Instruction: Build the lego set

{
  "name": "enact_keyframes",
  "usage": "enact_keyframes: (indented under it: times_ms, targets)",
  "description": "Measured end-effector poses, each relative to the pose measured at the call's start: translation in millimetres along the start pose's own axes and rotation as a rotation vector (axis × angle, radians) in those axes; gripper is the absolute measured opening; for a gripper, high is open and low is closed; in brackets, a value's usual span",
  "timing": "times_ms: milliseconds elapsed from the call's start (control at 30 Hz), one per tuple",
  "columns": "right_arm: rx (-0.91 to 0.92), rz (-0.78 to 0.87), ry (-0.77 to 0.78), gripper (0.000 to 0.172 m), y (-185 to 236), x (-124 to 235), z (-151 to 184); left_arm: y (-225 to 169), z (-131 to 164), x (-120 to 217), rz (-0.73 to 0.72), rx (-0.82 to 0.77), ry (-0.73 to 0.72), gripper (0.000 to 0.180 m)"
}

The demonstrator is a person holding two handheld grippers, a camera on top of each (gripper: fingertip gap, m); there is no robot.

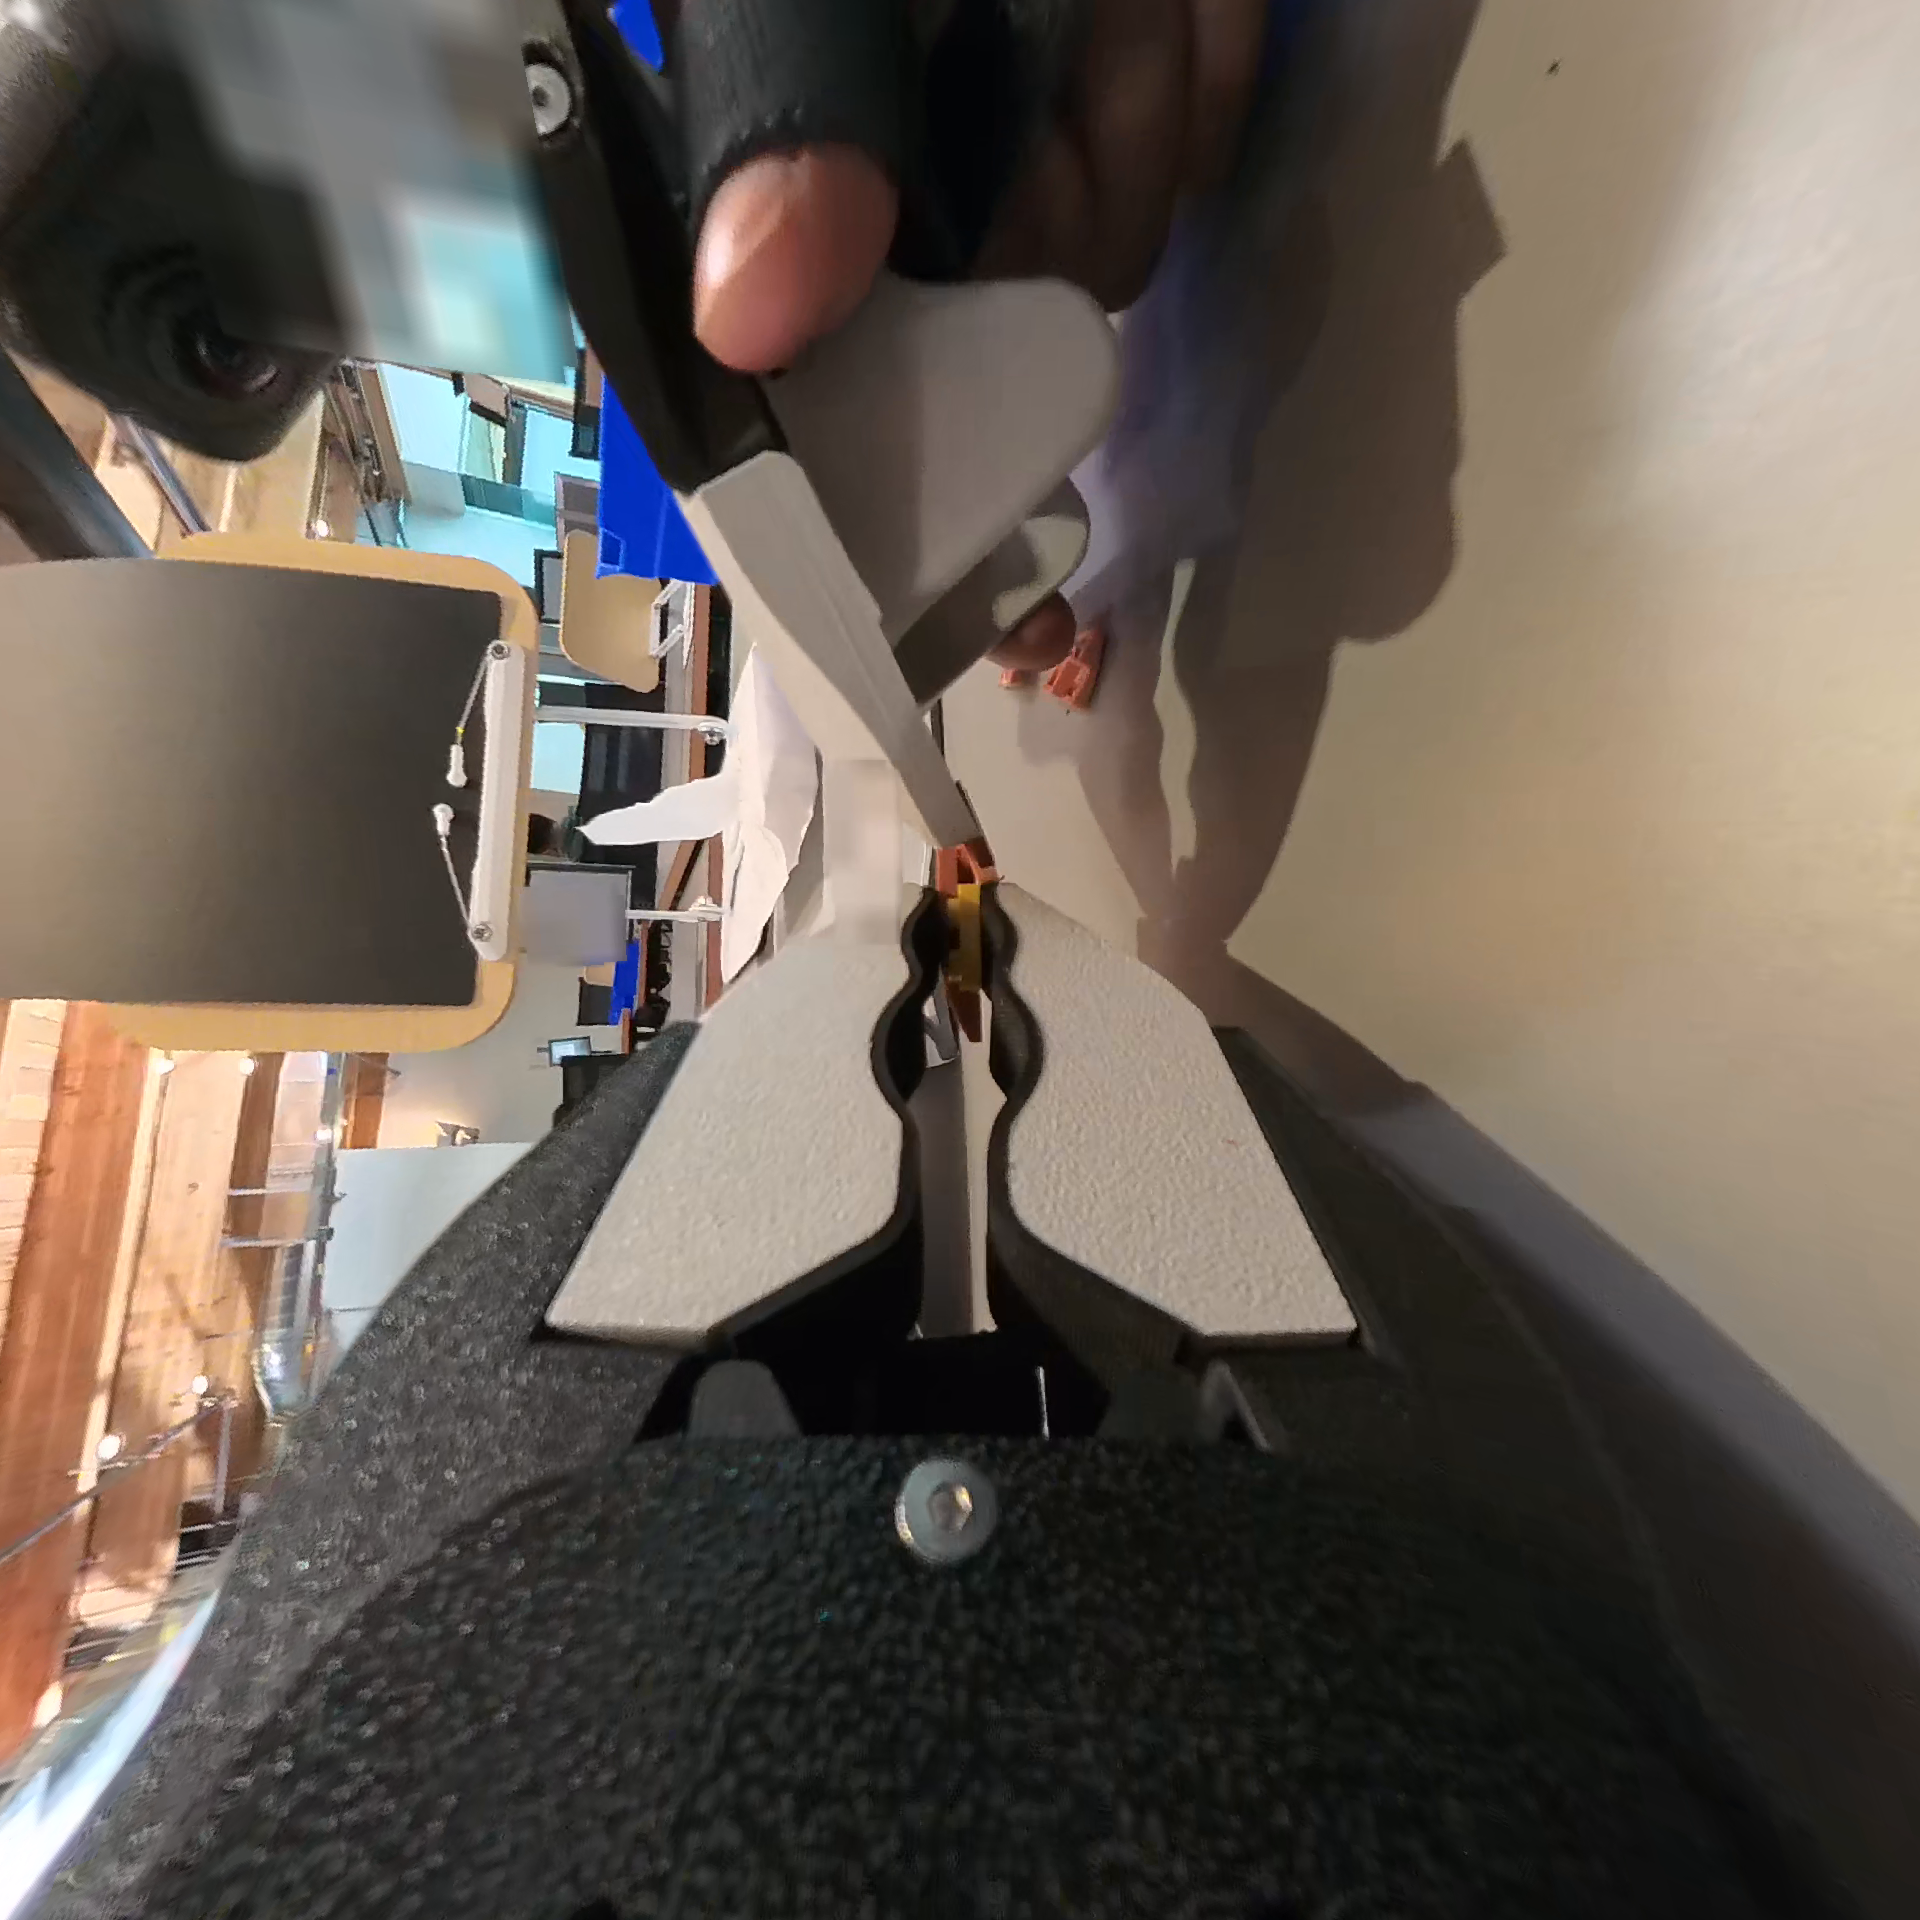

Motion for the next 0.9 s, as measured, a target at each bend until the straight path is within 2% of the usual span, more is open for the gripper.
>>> enact_keyframes:
  times_ms: [300, 900]
  targets:
    - [-0.055, -0.023, -0.083, 0.011, 1, 3, -9, 9, 2, 1, -0.005, 0.176, -0.042, 0.006]
    - [-0.149, -0.055, -0.174, 0.011, 2, 5, -17, 14, 1, 1, -0.021, 0.243, -0.059, 0.007]
Point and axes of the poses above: each gripper's, where its closed fingertips meet, x back along the fingers, z out of its underside, y = z × x across the jaws, the point moved 1 cm from there along x, back along the fingers
